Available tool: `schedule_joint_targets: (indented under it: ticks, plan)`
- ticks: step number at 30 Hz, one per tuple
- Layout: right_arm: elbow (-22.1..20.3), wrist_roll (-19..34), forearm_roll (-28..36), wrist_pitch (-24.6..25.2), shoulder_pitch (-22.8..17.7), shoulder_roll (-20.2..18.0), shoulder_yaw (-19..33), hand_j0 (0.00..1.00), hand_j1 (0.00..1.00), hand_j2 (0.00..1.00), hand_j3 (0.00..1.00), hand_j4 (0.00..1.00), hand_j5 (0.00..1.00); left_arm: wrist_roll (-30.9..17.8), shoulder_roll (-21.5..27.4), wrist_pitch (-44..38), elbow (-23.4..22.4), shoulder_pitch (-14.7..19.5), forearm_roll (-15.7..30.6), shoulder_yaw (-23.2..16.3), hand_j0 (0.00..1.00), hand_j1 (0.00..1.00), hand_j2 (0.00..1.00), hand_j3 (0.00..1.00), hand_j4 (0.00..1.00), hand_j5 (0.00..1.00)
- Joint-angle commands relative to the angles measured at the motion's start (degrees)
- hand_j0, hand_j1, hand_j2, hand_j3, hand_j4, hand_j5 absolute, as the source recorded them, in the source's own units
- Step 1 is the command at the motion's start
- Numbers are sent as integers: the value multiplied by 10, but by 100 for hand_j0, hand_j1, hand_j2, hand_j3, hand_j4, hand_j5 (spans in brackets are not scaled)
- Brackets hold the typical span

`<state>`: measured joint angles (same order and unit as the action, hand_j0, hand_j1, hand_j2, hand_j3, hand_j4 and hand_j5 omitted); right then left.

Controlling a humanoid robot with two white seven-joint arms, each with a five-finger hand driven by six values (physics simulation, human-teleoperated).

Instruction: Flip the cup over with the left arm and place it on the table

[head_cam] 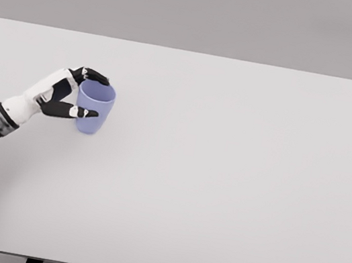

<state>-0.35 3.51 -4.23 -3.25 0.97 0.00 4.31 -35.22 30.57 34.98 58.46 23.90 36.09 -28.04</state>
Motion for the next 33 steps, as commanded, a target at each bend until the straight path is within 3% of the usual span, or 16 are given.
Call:
schedule_joint_targets:
  ticks: [1,9,10,14,15,33]
  plan:
    - [0,0,0,0,0,0,0,100,100,100,100,100,100,2,-30,0,-32,0,-6,-1,66,66,66,66,66,66]
    - [0,0,0,0,0,0,0,100,100,100,100,100,100,2,-25,0,-35,4,-4,2,69,69,69,69,69,69]
    - [0,0,-1,0,0,0,0,100,100,100,100,100,100,2,-24,0,-35,4,-4,2,80,80,80,80,80,80]
    - [0,0,0,0,0,0,0,100,100,100,100,100,100,2,-20,0,-35,4,-4,3,92,92,92,92,92,92]
    - [0,0,0,0,0,0,0,100,100,100,100,100,100,2,-13,0,-35,4,-4,3,100,100,100,100,100,100]
    - [0,0,0,0,0,0,0,100,100,100,100,100,100,2,5,0,-34,-4,-4,3,100,100,100,100,100,100]
